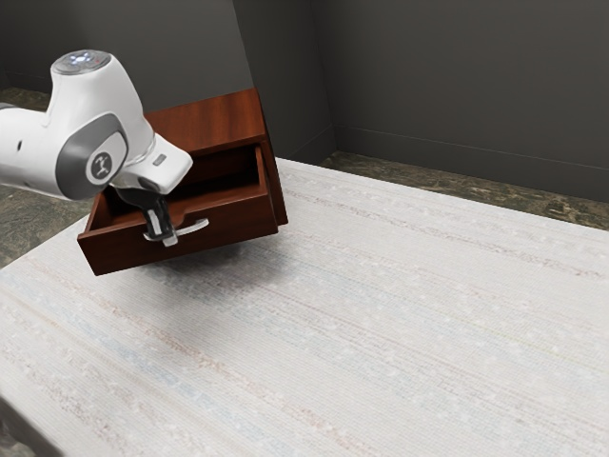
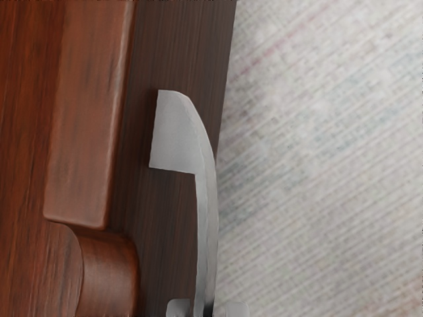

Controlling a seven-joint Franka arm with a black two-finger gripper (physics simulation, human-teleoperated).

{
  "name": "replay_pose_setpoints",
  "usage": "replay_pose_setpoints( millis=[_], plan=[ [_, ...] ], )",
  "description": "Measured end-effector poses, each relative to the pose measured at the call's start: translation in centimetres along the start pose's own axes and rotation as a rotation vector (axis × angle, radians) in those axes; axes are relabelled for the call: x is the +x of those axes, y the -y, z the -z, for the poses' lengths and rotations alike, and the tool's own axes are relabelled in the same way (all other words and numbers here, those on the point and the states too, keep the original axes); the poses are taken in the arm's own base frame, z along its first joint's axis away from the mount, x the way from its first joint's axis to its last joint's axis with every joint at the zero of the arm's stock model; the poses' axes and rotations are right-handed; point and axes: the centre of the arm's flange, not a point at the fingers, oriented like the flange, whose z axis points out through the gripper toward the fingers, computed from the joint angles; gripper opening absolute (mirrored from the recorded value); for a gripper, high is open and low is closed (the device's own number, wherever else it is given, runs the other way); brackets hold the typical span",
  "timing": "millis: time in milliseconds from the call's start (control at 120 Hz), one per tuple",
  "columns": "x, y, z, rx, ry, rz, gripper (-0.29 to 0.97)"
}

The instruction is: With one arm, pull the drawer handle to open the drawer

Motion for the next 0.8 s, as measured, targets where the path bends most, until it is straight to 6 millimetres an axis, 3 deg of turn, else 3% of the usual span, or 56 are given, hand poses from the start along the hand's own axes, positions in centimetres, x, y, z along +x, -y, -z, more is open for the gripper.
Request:
replay_pose_setpoints(
  millis=[208, 408, 533, 633, 800],
  plan=[
    [0.0, -0.2, -0.1, 0.001, 0.0, 0.009, -0.1],
    [0.1, -0.5, 0.0, -0.004, 0.0, 0.013, -0.02],
    [0.0, -0.8, 0.8, 0.0, -0.008, 0.015, 0.07],
    [-0.3, -0.8, 1.7, 0.009, -0.014, 0.018, 0.07],
    [0.1, -1.4, 2.9, 0.017, -0.026, 0.008, 0.3]
  ],
)
